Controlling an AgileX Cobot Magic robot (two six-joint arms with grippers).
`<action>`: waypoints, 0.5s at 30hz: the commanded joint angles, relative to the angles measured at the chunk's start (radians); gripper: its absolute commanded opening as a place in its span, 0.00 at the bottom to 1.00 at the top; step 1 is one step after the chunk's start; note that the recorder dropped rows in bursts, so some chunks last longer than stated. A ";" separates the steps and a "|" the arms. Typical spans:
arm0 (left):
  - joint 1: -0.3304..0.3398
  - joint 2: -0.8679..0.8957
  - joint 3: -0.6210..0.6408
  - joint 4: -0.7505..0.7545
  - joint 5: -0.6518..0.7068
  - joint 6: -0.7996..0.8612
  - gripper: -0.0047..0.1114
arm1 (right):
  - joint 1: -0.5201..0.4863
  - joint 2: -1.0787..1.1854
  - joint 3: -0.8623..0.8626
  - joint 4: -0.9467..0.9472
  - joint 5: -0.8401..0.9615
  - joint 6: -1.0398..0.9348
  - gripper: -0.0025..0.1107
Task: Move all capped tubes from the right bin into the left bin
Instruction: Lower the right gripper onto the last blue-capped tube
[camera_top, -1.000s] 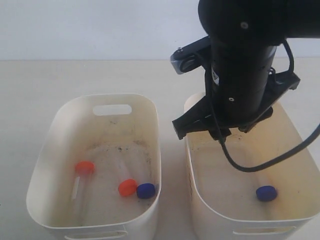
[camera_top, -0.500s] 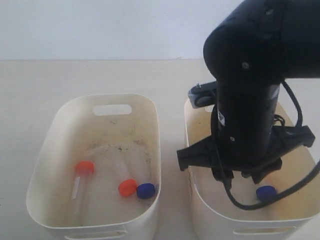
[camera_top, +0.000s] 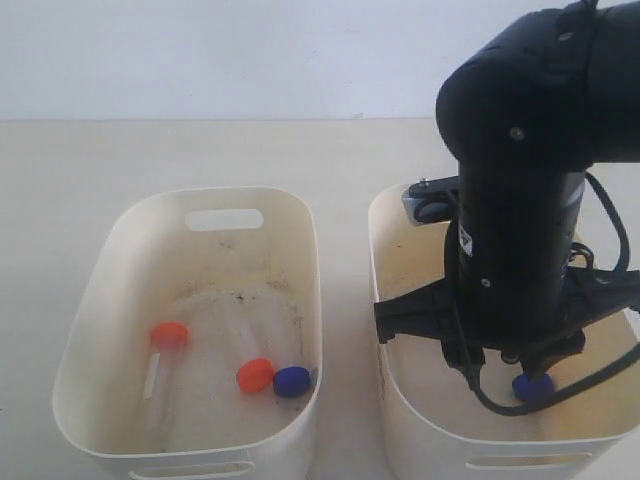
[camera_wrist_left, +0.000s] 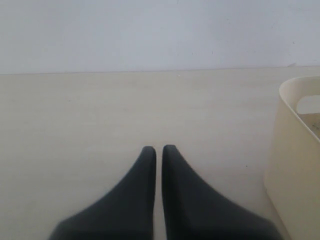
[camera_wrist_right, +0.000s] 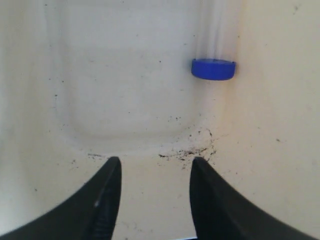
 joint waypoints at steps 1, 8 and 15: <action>0.000 0.003 -0.004 -0.006 -0.009 -0.009 0.08 | -0.039 -0.027 0.001 0.008 0.002 -0.012 0.39; 0.000 0.003 -0.004 -0.006 -0.009 -0.009 0.08 | -0.044 -0.025 0.001 0.018 0.002 -0.027 0.39; 0.000 0.003 -0.004 -0.006 -0.009 -0.009 0.08 | -0.044 -0.025 0.001 0.012 0.002 -0.020 0.39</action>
